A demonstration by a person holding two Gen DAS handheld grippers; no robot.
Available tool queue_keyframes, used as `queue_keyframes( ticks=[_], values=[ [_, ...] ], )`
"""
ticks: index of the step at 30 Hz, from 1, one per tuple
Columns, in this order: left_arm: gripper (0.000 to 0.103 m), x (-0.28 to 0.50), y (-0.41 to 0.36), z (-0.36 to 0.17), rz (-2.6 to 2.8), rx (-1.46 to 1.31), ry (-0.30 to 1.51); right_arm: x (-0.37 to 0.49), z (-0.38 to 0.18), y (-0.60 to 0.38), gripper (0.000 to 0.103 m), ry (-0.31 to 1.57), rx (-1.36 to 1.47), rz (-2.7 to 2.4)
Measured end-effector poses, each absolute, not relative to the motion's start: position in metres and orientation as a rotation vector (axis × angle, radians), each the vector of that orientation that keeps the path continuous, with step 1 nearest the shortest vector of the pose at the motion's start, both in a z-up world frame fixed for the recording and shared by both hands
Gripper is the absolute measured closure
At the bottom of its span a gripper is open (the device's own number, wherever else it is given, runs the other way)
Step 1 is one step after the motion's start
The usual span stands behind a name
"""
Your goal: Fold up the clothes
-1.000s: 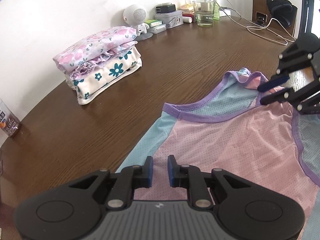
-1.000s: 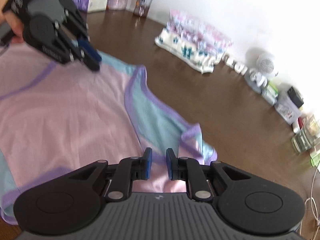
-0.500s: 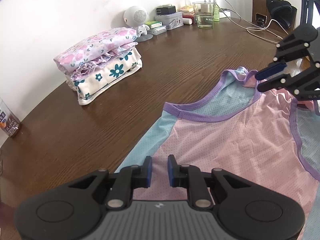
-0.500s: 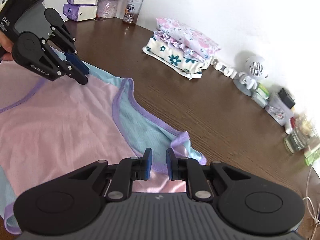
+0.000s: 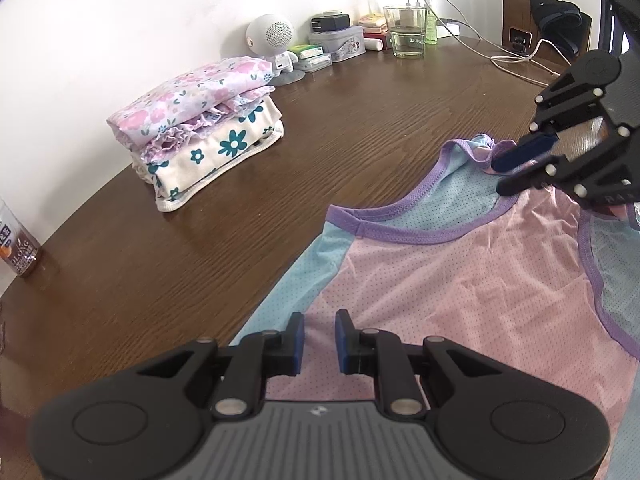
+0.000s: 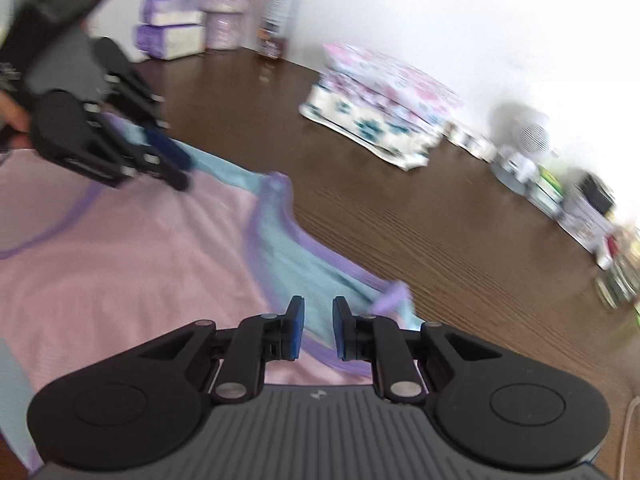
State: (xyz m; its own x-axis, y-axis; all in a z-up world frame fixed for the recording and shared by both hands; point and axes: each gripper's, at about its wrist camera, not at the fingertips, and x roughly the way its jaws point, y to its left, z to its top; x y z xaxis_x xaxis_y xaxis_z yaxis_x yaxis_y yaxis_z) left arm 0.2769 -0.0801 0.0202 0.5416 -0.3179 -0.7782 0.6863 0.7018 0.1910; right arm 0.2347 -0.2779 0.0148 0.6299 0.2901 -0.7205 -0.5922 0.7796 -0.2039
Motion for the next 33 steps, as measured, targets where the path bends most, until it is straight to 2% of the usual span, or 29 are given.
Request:
queue_keyframes(
  ticks=[5,13,20,25,33],
  values=[
    [0.088,0.275,-0.081,0.02,-0.628,0.524,0.787,0.234,0.002,-0.268,0.089,0.733,-0.517,0.523],
    [0.088,0.275,-0.08,0.021,-0.631,0.512,0.786,0.239,0.009,-0.279,0.088,0.762,-0.401,0.54],
    [0.087,0.273,-0.08,0.023,-0.621,0.518,0.789,0.233,0.006,-0.274,0.087,0.771,-0.464,0.518],
    [0.087,0.24,-0.084,0.039,-0.671,0.522,0.725,0.212,0.019,-0.269,0.087,0.74,-0.437,0.606],
    [0.086,0.209,-0.081,0.024,-0.722,0.478,0.879,0.194,0.009,-0.266,0.086,0.806,-0.436,0.649]
  ],
)
